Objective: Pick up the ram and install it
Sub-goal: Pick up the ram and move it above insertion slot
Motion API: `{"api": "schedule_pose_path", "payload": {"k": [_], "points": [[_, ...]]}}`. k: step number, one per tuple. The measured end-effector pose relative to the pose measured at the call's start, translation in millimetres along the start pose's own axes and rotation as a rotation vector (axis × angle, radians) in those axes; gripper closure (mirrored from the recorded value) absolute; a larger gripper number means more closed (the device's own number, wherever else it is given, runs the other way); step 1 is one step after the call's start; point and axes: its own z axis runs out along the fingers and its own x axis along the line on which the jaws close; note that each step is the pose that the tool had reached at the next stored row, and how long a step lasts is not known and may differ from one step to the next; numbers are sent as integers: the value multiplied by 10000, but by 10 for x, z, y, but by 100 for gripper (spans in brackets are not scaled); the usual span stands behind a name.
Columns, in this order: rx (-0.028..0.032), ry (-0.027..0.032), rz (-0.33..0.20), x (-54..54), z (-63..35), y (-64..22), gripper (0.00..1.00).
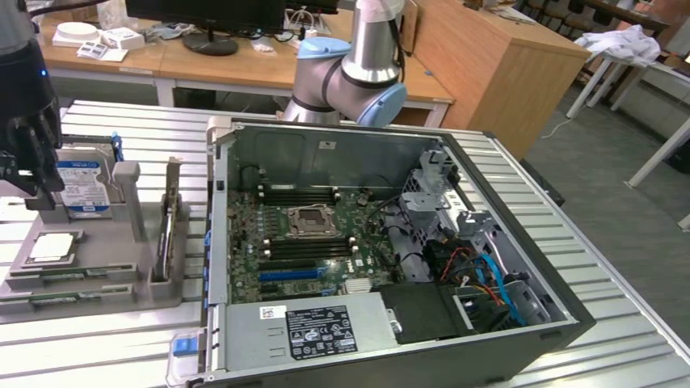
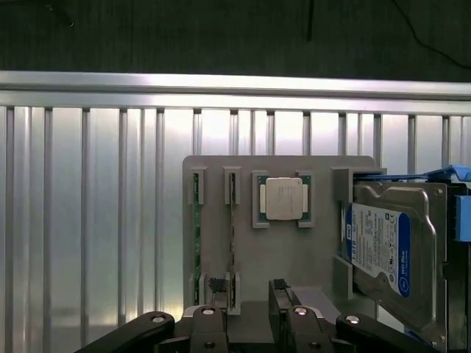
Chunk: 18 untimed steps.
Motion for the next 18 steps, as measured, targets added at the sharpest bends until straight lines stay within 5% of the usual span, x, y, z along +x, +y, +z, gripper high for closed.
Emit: {"api": "schedule_pose_path", "payload": {"k": [18], "points": [[154,31,-129,6,206,-1,64]]}}
